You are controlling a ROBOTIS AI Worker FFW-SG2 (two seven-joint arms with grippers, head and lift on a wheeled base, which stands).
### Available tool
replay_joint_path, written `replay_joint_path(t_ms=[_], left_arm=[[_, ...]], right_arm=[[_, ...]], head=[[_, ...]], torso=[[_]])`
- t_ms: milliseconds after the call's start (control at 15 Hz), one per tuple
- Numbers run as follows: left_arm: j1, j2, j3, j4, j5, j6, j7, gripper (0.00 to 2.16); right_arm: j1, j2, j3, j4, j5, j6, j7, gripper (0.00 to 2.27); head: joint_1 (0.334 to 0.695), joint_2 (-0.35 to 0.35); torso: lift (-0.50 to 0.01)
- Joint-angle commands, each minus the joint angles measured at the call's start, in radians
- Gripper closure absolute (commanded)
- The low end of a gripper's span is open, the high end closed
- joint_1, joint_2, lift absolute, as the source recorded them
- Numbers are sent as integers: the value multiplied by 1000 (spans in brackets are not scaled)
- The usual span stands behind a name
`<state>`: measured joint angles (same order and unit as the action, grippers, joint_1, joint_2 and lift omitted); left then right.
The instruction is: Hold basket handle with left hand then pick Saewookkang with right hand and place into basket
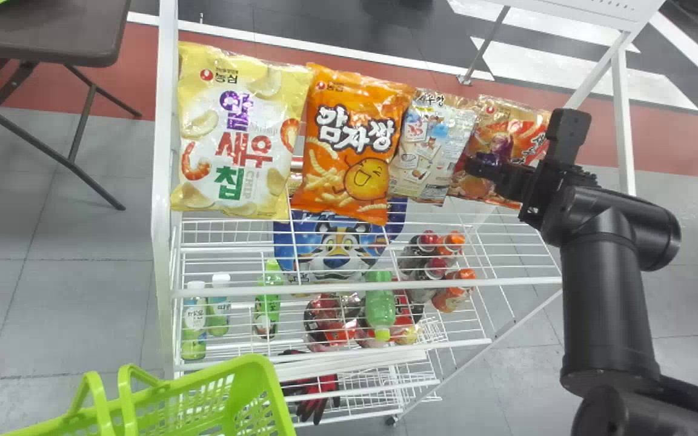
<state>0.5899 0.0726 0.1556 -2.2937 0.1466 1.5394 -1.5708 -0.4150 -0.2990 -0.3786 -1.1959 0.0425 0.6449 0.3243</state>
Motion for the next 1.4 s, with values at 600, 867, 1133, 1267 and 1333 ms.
replay_joint_path(t_ms=[600,867,1133,1267,1333], left_arm=[[-16,-2,-16,28,-1,32,-10,2155],[-18,1,-14,26,2,32,-10,2155],[-28,1,-11,36,2,32,-10,2155],[-35,1,-8,43,4,32,-10,2155],[-41,1,-8,49,4,32,-10,2155]], right_arm=[[277,11,-75,-521,-73,382,-108,2253],[347,27,-79,-680,-104,477,-105,2253],[392,63,-74,-903,-156,707,-103,2253],[421,70,-72,-1024,-202,836,-103,2253],[432,70,-72,-1077,-242,927,-103,2253]], head=[[695,-350],[695,-350],[695,-350],[695,-350],[695,-350]], torso=[[-15],[-15],[-15],[-15],[-15]])
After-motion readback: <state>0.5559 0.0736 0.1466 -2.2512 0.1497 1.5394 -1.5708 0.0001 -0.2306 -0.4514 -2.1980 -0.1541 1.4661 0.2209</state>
